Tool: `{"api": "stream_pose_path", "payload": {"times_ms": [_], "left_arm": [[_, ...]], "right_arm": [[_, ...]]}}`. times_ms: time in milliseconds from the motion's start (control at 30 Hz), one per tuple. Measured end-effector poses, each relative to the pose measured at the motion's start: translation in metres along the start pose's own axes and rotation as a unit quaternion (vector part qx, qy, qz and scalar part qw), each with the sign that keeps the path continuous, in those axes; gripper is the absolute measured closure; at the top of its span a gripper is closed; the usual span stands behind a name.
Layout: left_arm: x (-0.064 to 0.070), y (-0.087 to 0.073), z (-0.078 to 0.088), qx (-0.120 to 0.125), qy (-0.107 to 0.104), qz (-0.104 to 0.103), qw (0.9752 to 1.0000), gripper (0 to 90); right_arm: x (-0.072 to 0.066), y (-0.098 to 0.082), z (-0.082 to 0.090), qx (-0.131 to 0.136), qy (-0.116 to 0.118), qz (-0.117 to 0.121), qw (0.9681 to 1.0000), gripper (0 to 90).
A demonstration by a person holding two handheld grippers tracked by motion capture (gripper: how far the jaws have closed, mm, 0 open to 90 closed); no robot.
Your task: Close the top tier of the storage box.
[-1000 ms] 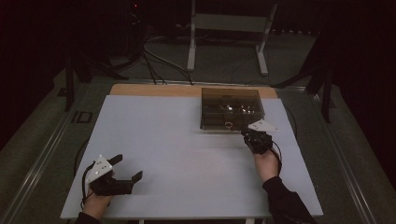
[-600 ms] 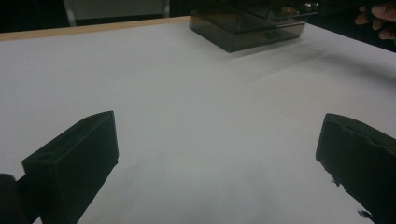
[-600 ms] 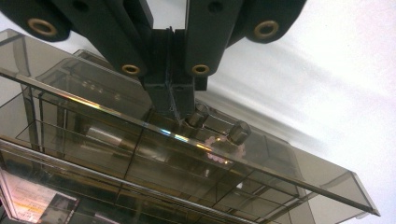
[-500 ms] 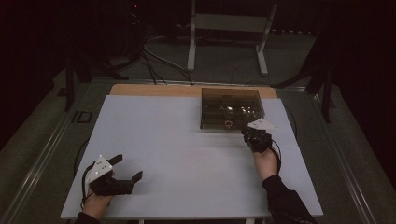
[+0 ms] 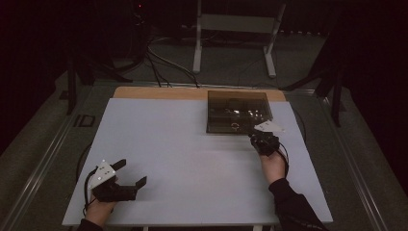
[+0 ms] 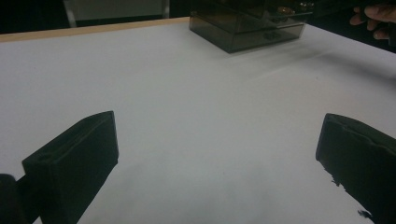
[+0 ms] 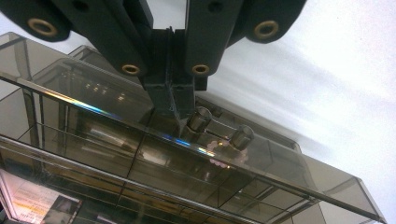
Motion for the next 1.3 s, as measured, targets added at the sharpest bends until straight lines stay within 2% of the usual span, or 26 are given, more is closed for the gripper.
{"api": "stream_pose_path", "payload": {"times_ms": [1300], "left_arm": [[0.0, 0.0, 0.001, 0.001, 0.0, 0.001, 1.0, 0.0]], "right_arm": [[0.009, 0.003, -0.012, -0.013, -0.011, -0.006, 0.9998, 90.0]]}}
Point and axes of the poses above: each handheld gripper's, and its own axes: z roughly backward along the jaws, y roughly out of its top, x roughly to its right, the point moved 4 cm from there along -z, roughly forward along the jaws, and after that the axes turned 12 degrees about z, right-handed, at the moved point
